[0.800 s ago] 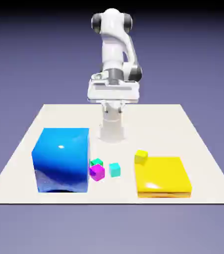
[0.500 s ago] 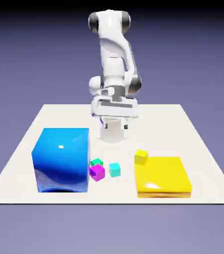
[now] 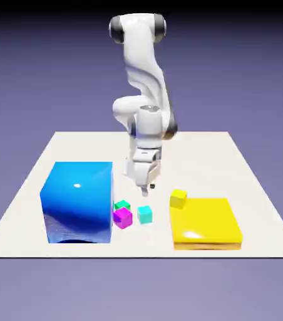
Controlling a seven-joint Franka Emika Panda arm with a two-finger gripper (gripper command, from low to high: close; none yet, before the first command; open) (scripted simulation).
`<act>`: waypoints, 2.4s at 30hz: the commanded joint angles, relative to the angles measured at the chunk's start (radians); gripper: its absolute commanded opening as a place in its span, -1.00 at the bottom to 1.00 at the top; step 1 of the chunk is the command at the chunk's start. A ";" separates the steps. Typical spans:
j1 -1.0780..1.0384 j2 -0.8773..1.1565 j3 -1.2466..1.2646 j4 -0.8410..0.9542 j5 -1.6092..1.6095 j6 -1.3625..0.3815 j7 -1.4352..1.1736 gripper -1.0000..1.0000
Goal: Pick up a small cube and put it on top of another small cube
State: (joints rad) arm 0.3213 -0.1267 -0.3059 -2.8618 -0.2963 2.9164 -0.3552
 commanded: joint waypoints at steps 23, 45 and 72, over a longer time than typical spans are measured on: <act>0.062 0.328 -0.037 0.018 0.020 0.134 -0.375 -1.00; 0.451 -0.070 -0.631 0.067 -0.304 -0.251 -0.188 -1.00; 0.316 0.291 -0.440 0.080 0.371 0.003 -0.675 -1.00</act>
State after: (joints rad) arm 0.6378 0.1647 -0.7465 -2.7819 0.0746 2.9188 -1.0303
